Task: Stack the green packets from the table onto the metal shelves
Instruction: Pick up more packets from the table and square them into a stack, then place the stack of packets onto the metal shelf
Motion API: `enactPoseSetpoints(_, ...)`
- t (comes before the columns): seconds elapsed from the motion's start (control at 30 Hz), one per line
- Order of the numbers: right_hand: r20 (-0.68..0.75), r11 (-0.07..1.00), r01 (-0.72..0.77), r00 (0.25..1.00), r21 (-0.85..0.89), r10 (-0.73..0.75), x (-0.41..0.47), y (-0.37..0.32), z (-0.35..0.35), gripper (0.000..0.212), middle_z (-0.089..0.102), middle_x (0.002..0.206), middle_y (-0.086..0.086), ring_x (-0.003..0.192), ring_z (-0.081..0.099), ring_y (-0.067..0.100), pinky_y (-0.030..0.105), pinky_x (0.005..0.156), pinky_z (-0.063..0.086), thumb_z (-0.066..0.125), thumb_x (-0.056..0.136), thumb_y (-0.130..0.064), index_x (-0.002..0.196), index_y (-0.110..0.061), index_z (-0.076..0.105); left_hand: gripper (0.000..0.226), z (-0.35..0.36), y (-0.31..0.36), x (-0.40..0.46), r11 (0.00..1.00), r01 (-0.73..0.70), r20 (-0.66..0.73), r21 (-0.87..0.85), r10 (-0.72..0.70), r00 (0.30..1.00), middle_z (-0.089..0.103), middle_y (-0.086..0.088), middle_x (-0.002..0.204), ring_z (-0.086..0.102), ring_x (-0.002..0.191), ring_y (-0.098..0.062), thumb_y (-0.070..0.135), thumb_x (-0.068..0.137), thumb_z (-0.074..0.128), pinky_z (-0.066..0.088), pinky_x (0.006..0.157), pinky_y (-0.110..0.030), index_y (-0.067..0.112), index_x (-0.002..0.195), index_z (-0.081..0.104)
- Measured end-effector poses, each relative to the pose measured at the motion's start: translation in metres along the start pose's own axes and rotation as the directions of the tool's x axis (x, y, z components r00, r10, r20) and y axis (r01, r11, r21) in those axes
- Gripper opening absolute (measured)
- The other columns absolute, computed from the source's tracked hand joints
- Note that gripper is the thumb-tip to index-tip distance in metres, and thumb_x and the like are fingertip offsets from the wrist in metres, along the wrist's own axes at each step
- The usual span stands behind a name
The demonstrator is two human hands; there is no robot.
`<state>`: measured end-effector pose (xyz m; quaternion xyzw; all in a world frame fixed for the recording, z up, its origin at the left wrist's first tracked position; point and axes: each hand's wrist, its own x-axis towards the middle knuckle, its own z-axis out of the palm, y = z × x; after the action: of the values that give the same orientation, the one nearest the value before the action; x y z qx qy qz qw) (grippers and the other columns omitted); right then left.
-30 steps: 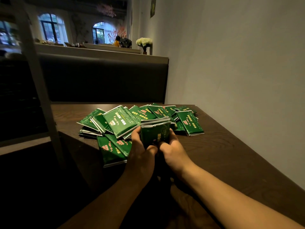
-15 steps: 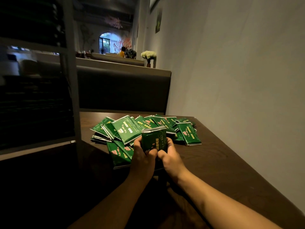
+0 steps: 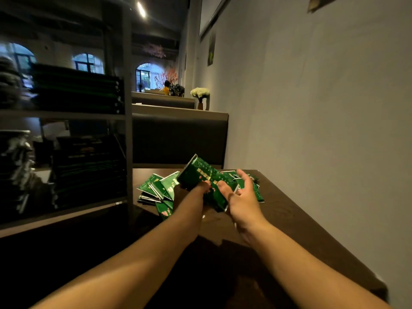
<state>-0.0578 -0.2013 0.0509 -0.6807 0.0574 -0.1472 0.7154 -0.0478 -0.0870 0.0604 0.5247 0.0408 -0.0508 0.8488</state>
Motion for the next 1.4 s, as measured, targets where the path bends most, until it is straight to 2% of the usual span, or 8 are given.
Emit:
enactPoseSetpoints(0.1, -0.023, 0.973, 0.219, 0.975, -0.078, -0.222, -0.016, -0.034, 0.014, 0.043, 0.050, 0.133, 0.001, 0.116, 0.056, 0.028, 0.053, 0.086, 0.056, 0.074, 0.074, -0.051, 0.103, -0.066, 0.046, 0.030, -0.001, 0.035, -0.017, 0.997, -0.060, 0.024, 0.052, 0.059, 0.998, 0.069, -0.013, 0.102, 0.069, 0.087, -0.025, 0.019, 0.085, 0.066, 0.057, 0.069, -0.037, 0.013, 0.112, 0.057)
enactPoseSetpoints(0.23, 0.011, 0.924, 0.382, 0.924, -0.030, -0.382, -0.033, -0.077, 0.037, 0.007, 0.063, 0.108, -0.004, 0.100, 0.065, 0.021, 0.046, 0.084, 0.058, 0.060, 0.093, -0.035, 0.099, -0.039, 0.062, 0.029, -0.004, 0.086, -0.041, 0.984, -0.162, 0.007, 0.076, 0.162, 0.987, 0.071, -0.012, 0.100, 0.071, 0.086, -0.023, 0.020, 0.084, 0.065, 0.055, 0.058, -0.028, 0.006, 0.109, 0.062)
enactPoseSetpoints(0.4, 0.188, 0.907, 0.406, 0.888, 0.110, -0.420, -0.055, -0.124, 0.078, 0.022, 0.064, 0.114, 0.008, 0.101, 0.067, 0.026, 0.044, 0.081, 0.060, 0.056, 0.097, -0.017, 0.112, -0.030, 0.064, 0.053, -0.027, 0.146, -0.064, 0.964, -0.264, -0.096, 0.027, 0.266, 0.959, 0.069, -0.017, 0.103, 0.072, 0.083, -0.027, 0.027, 0.072, 0.071, 0.055, 0.053, -0.028, 0.003, 0.117, 0.056)
enactPoseSetpoints(0.6, 0.362, 0.888, 0.413, 0.812, 0.200, -0.459, -0.066, -0.180, 0.145, 0.022, 0.066, 0.112, 0.012, 0.098, 0.069, 0.023, 0.033, 0.076, 0.059, 0.058, 0.095, -0.011, 0.115, -0.019, 0.062, 0.045, -0.067, 0.210, -0.094, 0.904, -0.426, -0.162, -0.035, 0.415, 0.895, 0.066, -0.017, 0.112, 0.070, 0.091, -0.024, 0.027, 0.081, 0.070, 0.053, 0.054, -0.025, 0.005, 0.118, 0.057)
enactPoseSetpoints(0.77, 0.438, 0.912, 0.360, 0.800, 0.197, -0.410, -0.055, -0.215, 0.217, 0.016, 0.065, 0.109, 0.011, 0.102, 0.065, 0.026, 0.043, 0.086, 0.058, 0.058, 0.094, -0.012, 0.109, -0.018, 0.064, 0.048, -0.106, 0.243, -0.115, 0.852, -0.523, -0.247, 0.033, 0.514, 0.822, 0.065, -0.004, 0.106, 0.065, 0.077, -0.018, 0.046, 0.089, 0.059, 0.054, 0.056, -0.030, 0.013, 0.122, 0.048)
enactPoseSetpoints(0.93, 0.528, 0.954, 0.279, 0.796, 0.112, -0.295, -0.034, -0.234, 0.281, 0.009, 0.065, 0.109, 0.017, 0.101, 0.066, 0.032, 0.049, 0.089, 0.056, 0.057, 0.093, -0.010, 0.102, -0.009, 0.061, 0.001, -0.143, 0.247, -0.122, 0.850, -0.515, -0.312, 0.112, 0.522, 0.794, 0.054, -0.004, 0.089, 0.047, 0.052, -0.013, 0.019, 0.096, 0.048, 0.039, 0.051, -0.026, 0.018, 0.095, 0.048)
enactPoseSetpoints(1.27, 0.645, 0.980, 0.182, 0.759, -0.086, -0.084, -0.021, -0.231, 0.346, 0.021, 0.063, 0.115, 0.017, 0.099, 0.066, 0.030, 0.033, 0.070, 0.060, 0.055, 0.096, -0.016, 0.114, -0.006, 0.058, 0.020, -0.180, 0.261, -0.117, 0.775, -0.578, -0.313, 0.255, 0.632, 0.709, 0.058, -0.006, 0.095, 0.057, 0.071, -0.016, 0.015, 0.095, 0.048, 0.044, 0.055, -0.028, 0.014, 0.114, 0.051)
enactPoseSetpoints(1.4, 0.649, 0.770, 0.441, 0.759, -0.462, -0.045, -0.022, -0.240, 0.357, 0.028, 0.068, 0.109, 0.013, 0.094, 0.070, 0.027, 0.031, 0.074, 0.060, 0.055, 0.097, -0.024, 0.116, -0.004, 0.060, 0.017, -0.188, 0.264, -0.111, 0.757, -0.562, -0.348, 0.335, 0.653, 0.673, 0.060, -0.005, 0.092, 0.061, 0.078, -0.022, 0.018, 0.092, 0.050, 0.047, 0.060, -0.033, 0.016, 0.110, 0.053)
